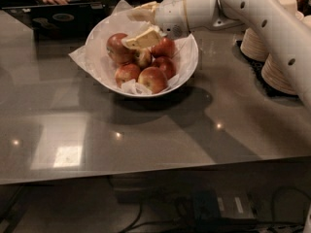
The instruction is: Pick apple from white bowl
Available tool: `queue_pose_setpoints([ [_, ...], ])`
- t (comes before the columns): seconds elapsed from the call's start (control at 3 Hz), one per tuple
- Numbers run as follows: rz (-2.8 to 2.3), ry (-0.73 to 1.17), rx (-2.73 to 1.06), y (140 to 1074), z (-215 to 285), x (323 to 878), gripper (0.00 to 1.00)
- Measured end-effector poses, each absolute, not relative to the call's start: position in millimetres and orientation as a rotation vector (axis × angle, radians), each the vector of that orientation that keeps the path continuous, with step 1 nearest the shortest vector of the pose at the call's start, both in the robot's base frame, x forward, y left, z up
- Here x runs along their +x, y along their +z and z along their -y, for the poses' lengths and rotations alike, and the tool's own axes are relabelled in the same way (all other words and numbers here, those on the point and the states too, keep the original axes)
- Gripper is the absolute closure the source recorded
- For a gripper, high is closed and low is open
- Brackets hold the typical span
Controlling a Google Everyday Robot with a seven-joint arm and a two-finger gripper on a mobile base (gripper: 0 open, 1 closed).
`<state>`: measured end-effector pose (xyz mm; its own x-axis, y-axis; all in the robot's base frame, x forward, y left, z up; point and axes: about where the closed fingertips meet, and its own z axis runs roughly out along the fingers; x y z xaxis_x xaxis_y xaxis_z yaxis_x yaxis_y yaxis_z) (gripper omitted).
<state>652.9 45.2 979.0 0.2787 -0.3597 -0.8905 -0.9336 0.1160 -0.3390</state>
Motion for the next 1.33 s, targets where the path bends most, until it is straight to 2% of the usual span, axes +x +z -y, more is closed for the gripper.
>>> queue_pose_setpoints([
  [0.33,-1.279,0.659,-1.45,979,-46,653,0.0],
  [0.67,-1.279,0.66,-1.451,979,-46,653,0.0],
  [1.0,-1.283,0.681,-1.446,973,-51,653,0.06],
  [1.33,-1.299,0.723,-1.438,958,-63,652,0.3],
])
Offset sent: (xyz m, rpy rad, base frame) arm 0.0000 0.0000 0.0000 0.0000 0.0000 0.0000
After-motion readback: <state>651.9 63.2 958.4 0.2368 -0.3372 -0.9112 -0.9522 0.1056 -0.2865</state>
